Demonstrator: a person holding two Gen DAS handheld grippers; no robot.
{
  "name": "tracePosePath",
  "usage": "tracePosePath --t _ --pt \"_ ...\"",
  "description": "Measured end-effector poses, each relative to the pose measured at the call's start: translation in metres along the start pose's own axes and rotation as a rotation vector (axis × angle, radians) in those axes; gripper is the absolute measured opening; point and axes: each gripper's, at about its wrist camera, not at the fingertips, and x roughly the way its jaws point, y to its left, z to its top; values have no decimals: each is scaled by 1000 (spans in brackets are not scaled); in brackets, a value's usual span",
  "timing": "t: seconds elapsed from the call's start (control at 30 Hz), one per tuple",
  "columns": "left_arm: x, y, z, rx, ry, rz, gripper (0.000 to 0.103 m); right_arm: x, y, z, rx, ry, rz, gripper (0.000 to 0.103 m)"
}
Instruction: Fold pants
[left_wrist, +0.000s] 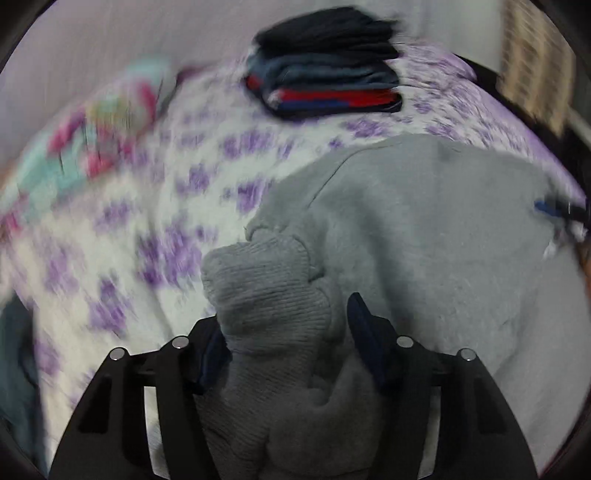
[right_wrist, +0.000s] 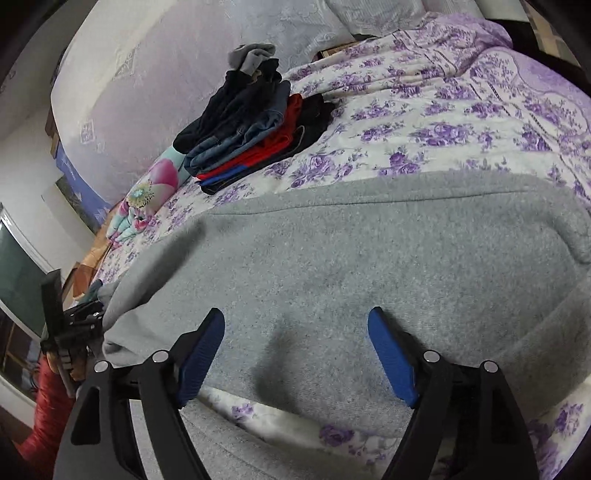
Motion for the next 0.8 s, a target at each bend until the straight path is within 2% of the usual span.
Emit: tracePosePath --t 0.03,0.13,0.23,0.3,0.37,0.43,0.5,0.57,0.6,0.63,0.67,0.73,0.8 --pt "1 4 3 -14 -3 -2 75 3 -2 0 -4 0 1 83" --pt "13 38 15 -202 39 -112 84 6 2 0 -23 4 -6 87" --pt "43 81 19 -474 130 -273 82 6 2 0 -23 5 3 88" --pt "50 90 16 -547 133 -297 72 5 0 1 -16 1 15 88" --pt "42 91 14 -557 112 -252 49 3 -1 0 -8 -3 26 88" --pt "27 92 15 -551 59 -205 37 2 -1 0 -3 -7 32 88" --pt "2 98 20 -543 -43 -127 33 1 -1 0 -4 -10 33 88" --pt "-20 116 24 -612 -149 -98 32 1 -1 0 -4 -11 33 88" --pt "-23 123 25 -638 -168 -100 33 1 0 1 -6 -9 35 88" --pt "-19 128 26 -641 -161 -100 36 1 0 1 -9 -8 31 88" --pt "-3 127 27 -611 -107 -71 43 2 1 1 -12 -7 25 88" --pt "37 118 20 -574 32 35 56 4 2 1 -20 5 12 89" --pt "42 107 18 -528 -1 71 61 7 5 1 -36 21 -9 91"
